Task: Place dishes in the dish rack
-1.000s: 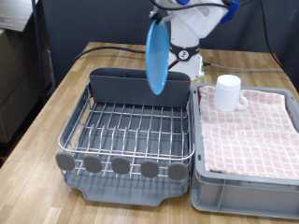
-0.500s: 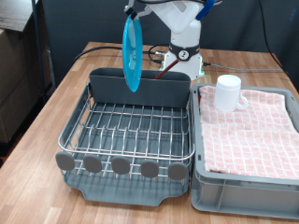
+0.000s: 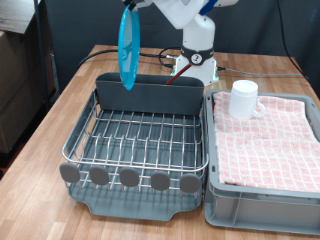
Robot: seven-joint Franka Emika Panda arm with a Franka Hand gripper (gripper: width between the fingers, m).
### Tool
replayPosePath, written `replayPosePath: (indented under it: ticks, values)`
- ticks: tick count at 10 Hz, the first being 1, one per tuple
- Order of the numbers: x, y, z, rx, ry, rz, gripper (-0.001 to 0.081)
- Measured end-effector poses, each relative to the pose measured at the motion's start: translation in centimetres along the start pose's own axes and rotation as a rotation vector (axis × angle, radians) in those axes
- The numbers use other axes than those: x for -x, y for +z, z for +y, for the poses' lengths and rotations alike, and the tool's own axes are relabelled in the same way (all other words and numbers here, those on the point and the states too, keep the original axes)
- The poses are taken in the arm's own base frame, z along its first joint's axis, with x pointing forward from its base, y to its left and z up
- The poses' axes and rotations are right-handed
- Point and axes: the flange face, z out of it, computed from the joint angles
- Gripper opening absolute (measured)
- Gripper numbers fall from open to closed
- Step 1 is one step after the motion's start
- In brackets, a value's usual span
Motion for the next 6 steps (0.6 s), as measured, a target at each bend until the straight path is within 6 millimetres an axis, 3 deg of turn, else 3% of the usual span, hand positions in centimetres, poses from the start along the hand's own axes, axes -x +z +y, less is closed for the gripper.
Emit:
replayPosePath:
  ticks: [6]
  values:
    - [0.1,6.3,-0.9,-0.058,-0.042,0.004,0.0019]
